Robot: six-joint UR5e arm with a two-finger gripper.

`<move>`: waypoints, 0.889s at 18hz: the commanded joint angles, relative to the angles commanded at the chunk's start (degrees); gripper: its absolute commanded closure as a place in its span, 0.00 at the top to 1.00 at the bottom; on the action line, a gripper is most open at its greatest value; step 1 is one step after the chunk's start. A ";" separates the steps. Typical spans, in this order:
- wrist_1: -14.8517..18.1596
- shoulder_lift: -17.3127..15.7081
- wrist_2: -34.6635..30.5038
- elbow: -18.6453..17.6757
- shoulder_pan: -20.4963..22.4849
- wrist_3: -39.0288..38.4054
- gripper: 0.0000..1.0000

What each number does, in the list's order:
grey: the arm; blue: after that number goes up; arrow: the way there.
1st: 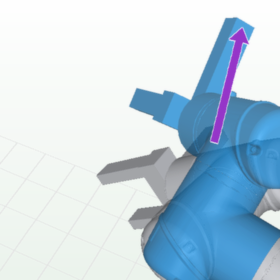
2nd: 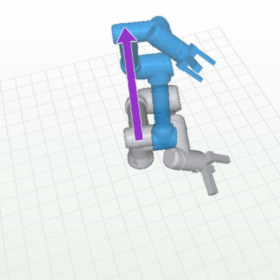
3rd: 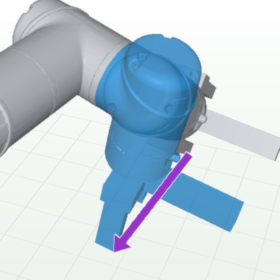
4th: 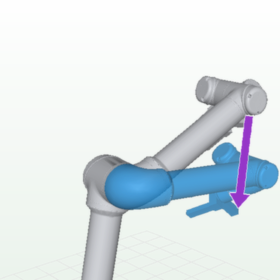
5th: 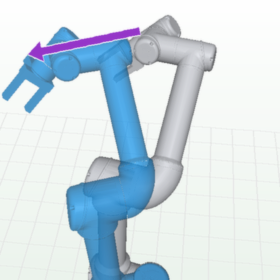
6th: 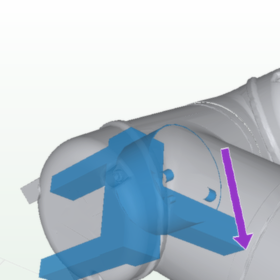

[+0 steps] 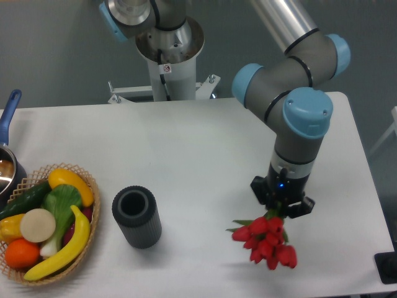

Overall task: Insert the flowers into the vase
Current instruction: 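Carry the red tulip bunch in the gripper over to the grey vase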

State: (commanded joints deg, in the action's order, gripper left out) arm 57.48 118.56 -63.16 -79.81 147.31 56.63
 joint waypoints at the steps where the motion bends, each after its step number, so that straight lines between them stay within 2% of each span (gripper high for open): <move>1: -0.61 0.17 5.01 0.00 0.00 -2.63 0.00; 3: -3.06 0.09 12.59 0.00 0.00 -5.81 0.00; 6: -5.44 -0.52 19.19 -0.17 0.09 -7.93 0.00; 8: -5.80 -0.88 23.06 -0.35 0.00 -9.16 0.00; 9: -6.59 -2.18 24.38 -0.70 0.00 -9.77 0.00; 11: -10.35 -3.51 25.97 -1.93 -0.09 -11.09 0.00; 13: -14.22 -3.69 32.09 -2.63 -0.44 -15.47 0.00; 16: -16.26 -4.57 40.72 -3.60 -0.09 -16.55 0.00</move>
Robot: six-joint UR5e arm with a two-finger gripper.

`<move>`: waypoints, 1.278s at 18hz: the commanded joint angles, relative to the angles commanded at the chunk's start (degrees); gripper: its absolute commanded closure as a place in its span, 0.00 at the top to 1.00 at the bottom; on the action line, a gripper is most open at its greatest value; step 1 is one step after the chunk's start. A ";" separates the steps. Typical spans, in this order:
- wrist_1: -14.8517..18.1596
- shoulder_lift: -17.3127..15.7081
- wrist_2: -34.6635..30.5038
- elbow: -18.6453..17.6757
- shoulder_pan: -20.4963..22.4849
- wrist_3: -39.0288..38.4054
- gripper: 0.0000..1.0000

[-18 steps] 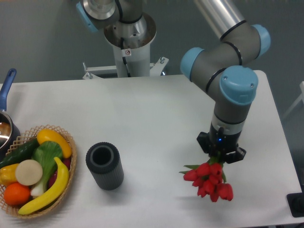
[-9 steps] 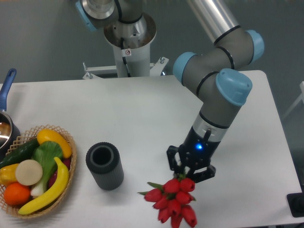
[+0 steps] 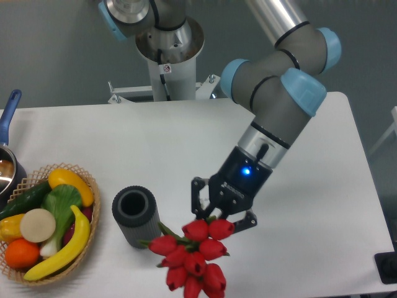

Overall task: Insert the flowers into the vase
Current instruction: 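Carry the red tulip bunch in the gripper over to the grey vase, then lower the tulip stems down into the grey vase opening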

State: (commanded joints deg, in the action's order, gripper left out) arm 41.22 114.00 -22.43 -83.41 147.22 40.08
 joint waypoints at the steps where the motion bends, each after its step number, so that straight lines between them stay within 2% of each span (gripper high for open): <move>1: -0.09 -0.44 1.33 0.00 0.09 0.00 0.00; 5: -0.35 -3.68 4.68 0.17 0.09 0.18 0.01; 7: -2.36 -4.57 4.86 0.17 -0.61 0.18 0.03; 13: -2.64 -4.05 4.94 0.53 -4.30 1.05 0.04; 23: -2.64 -2.99 4.86 -1.40 -4.92 3.25 0.07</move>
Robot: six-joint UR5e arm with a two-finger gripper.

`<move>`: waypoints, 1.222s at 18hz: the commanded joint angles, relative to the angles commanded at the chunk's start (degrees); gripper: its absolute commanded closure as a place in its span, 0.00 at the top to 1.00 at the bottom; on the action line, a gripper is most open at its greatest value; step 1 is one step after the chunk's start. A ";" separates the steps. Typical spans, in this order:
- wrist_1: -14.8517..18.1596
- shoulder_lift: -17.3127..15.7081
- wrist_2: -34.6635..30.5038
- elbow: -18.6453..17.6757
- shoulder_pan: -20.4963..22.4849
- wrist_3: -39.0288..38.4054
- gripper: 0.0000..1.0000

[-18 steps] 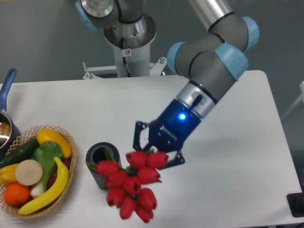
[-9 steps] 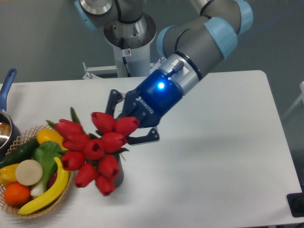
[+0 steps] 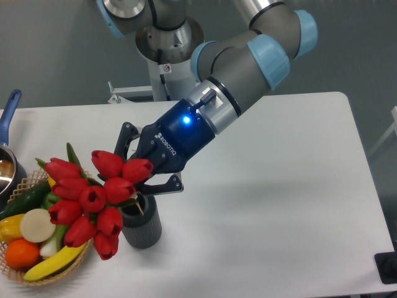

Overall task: Insert the flowers into the vase
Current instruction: 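Lower the tulip stems down into the grey vase opening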

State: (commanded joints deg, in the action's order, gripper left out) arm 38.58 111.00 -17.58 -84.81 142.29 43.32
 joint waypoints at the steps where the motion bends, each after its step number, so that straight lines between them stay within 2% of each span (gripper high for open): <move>1: 0.00 -0.09 0.00 -0.87 -0.09 0.70 0.07; 5: 0.00 -0.61 0.00 -4.83 -0.09 4.57 0.09; 13: 0.00 0.70 -0.97 -6.24 -0.88 5.98 0.16; 18: 0.00 0.53 -1.85 -12.47 -0.97 13.88 0.21; 22: 0.09 0.70 -1.85 -13.54 -0.97 14.95 0.26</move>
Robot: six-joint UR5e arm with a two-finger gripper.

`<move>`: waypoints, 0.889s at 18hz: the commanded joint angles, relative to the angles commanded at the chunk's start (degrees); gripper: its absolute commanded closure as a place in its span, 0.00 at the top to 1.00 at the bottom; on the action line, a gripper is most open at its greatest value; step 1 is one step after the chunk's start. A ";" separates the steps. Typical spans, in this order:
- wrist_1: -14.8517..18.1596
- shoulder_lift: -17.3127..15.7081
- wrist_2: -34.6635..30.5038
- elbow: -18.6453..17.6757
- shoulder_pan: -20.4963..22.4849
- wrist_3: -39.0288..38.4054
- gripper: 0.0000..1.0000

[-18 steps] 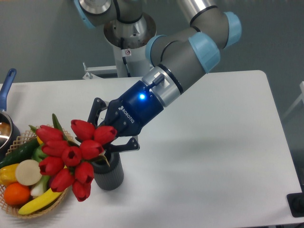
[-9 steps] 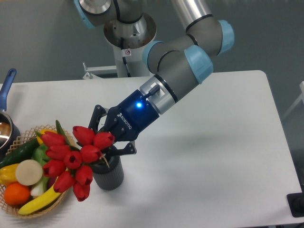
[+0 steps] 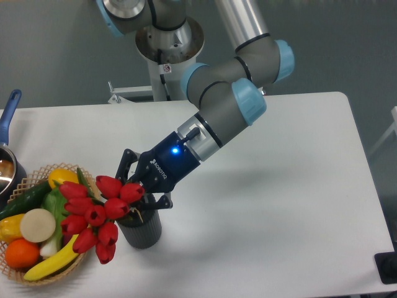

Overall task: Insert the flowers into the vase
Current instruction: 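Lower the tulip stems down into the grey vase opening, then open the gripper to release the tulips in the vase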

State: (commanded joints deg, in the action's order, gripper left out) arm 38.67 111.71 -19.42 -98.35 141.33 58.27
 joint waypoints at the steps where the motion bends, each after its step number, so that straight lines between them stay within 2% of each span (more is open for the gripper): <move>1: -0.09 0.00 0.00 -0.44 0.09 0.09 0.27; 3: -0.09 -0.09 0.00 -1.58 0.09 0.78 0.40; 6: 0.00 -0.44 0.00 -4.30 0.26 5.08 0.46; 12: -0.09 -0.96 0.00 -7.29 1.75 6.94 0.50; 16: -0.26 -2.20 0.00 -9.14 3.60 7.29 0.58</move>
State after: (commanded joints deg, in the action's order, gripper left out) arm 38.41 109.51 -19.42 -107.49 144.93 65.57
